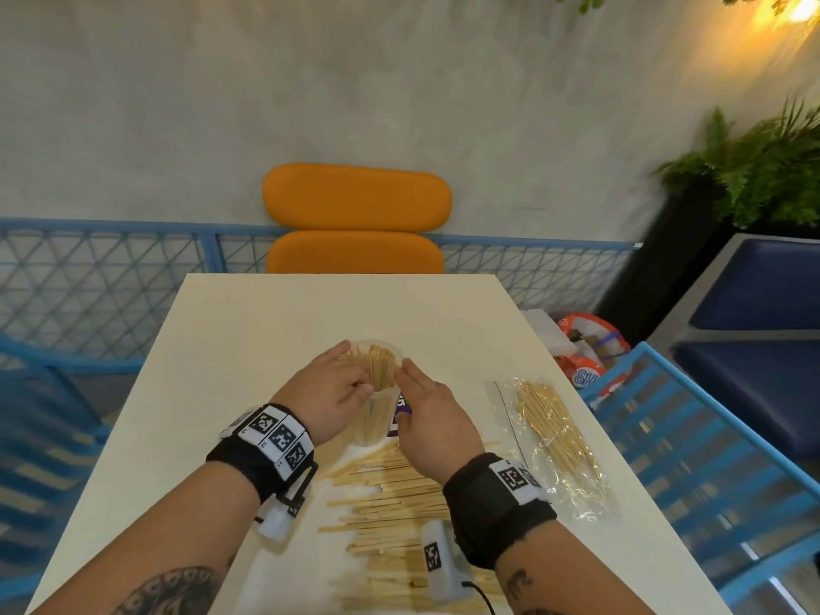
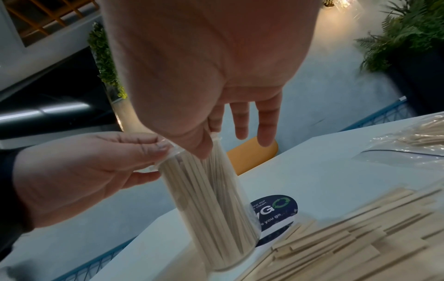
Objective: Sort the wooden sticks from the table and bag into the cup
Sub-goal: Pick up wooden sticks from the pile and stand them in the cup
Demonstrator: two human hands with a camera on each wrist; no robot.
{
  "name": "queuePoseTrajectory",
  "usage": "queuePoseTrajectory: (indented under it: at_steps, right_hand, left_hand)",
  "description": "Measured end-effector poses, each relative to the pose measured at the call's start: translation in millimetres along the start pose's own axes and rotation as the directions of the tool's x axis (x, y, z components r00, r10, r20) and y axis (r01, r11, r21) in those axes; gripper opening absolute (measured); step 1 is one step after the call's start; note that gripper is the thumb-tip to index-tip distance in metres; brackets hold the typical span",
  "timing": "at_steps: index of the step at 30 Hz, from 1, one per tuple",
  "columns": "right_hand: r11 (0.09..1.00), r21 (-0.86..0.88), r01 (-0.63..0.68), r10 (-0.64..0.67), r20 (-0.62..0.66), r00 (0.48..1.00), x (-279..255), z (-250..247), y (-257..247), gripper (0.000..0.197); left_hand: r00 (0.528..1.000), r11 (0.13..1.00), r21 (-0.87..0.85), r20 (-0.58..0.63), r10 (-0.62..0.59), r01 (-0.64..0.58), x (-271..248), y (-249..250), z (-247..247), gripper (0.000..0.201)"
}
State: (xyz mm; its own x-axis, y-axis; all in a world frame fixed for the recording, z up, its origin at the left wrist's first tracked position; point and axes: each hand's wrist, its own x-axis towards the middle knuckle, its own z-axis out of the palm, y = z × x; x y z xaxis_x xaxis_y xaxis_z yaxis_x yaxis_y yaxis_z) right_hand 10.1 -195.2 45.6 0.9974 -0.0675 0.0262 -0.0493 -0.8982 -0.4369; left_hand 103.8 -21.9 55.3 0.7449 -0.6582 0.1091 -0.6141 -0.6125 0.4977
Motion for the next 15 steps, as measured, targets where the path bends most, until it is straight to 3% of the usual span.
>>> queuePoseTrajectory:
  at_steps: [5,8,12,15]
  right_hand:
    - [0.998,0.062,-0.003,0.002,0.016,1.0,-2.2,-2.6,1.2,0.063]
    - [0.988,0.146,-0.043,0.046,-0.019,0.999,-11.2,-8.4,9.5,0.061]
    - [0.977,0.146,-0.158,0.167,-0.052,0.985,-37.6,-14.7,34.6,0.05]
    - [0.963,0.111,-0.243,0.247,-0.021,0.969,-64.1,-14.6,51.3,0.037]
  left_hand:
    - [1.0,0.998,-0.06,0.007,-0.001,0.001,2.3,-7.3,1.9,0.028]
    - [0.995,0.994,-0.111,-0.098,-0.005,-0.006,-2.5,-9.9,5.5,0.034]
    - [0.962,0.984,-0.178,-0.272,-0.02,-0.03,-20.6,-8.4,13.4,0.024]
    - [0.93,0.952,-0.307,-0.349,-0.111,-0.002,-38.9,1.6,26.8,0.02]
